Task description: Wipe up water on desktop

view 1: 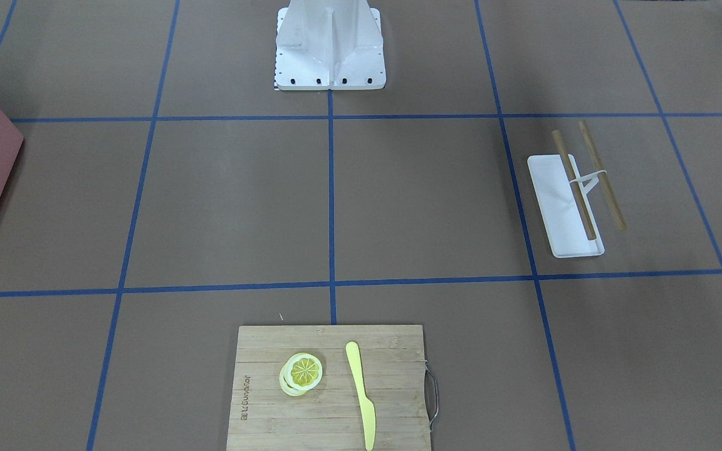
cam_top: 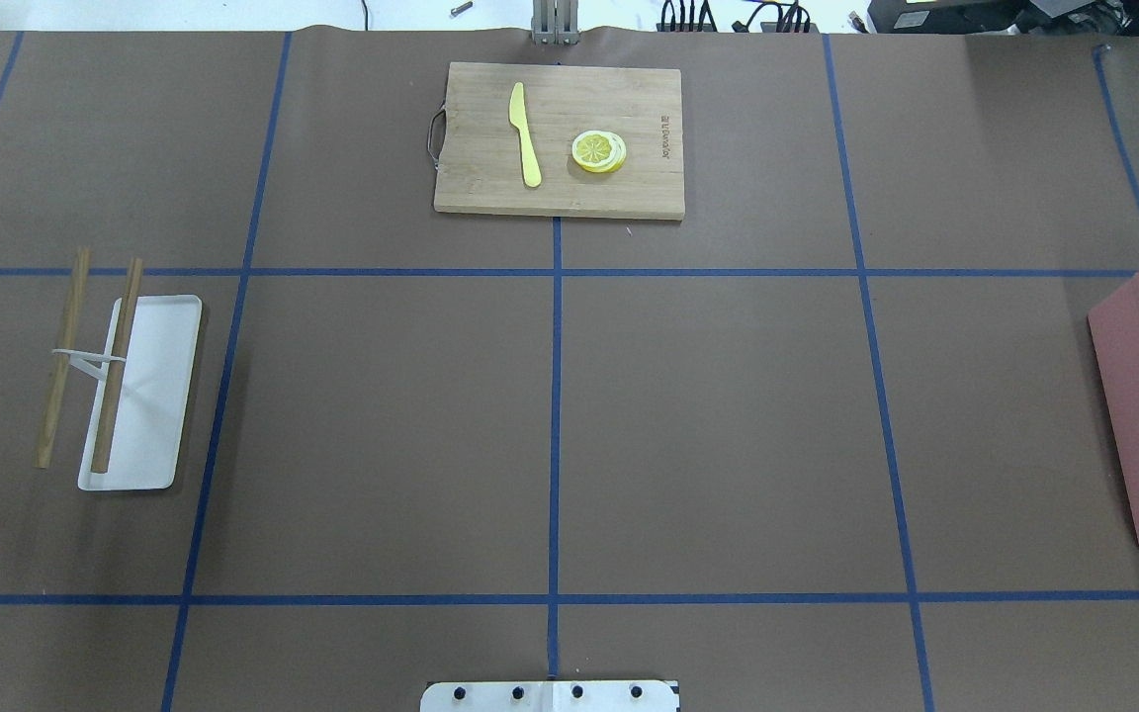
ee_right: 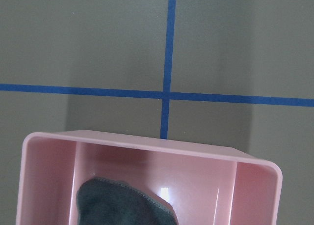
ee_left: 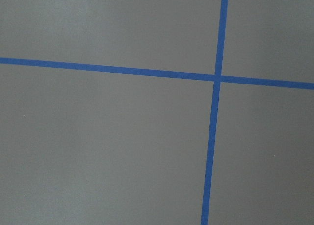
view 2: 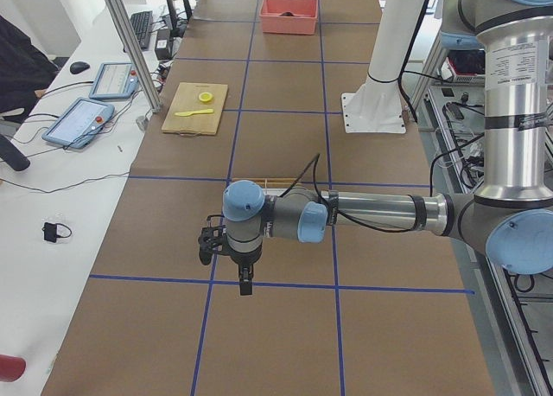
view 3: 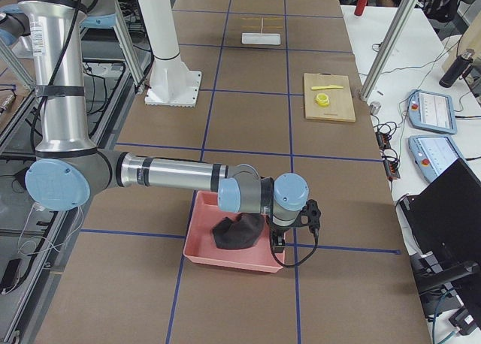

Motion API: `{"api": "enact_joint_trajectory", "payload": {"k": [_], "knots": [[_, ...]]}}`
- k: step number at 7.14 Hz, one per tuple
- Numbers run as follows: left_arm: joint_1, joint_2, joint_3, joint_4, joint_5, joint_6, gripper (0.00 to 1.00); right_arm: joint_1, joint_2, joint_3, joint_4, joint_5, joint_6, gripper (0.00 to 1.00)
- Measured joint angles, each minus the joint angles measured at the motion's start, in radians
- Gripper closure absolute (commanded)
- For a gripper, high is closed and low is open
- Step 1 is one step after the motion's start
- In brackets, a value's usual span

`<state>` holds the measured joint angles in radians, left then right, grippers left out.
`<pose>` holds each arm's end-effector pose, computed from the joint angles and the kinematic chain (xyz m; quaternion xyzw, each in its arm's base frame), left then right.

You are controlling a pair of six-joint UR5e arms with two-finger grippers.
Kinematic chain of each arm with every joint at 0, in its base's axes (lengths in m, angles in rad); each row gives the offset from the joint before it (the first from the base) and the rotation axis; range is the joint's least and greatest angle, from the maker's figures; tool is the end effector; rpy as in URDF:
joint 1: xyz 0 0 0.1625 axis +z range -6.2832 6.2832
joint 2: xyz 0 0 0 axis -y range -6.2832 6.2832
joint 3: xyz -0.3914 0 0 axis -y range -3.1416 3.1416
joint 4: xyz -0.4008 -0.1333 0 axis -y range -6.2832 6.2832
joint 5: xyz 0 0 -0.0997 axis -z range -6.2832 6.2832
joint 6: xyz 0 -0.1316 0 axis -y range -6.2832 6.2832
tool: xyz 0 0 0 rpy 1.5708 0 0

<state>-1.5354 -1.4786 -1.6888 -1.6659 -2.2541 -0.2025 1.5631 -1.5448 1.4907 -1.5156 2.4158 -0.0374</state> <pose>-0.0333 -0.4774 0.6312 0.0168 0.3388 -0.0583 0.9389 0.0309 -0.5104 0.6627 0.0066 -0.4100 -0.0208 0.9118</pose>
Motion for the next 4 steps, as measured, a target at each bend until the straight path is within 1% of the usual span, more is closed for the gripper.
{"api": "enact_joint_trajectory", "payload": {"k": [4], "knots": [[0.0, -0.008, 0.004, -0.001, 0.0, -0.001, 0.02, 0.0, -0.001, -0.004, 0.0, 0.0, 0.001, 0.0]]}}
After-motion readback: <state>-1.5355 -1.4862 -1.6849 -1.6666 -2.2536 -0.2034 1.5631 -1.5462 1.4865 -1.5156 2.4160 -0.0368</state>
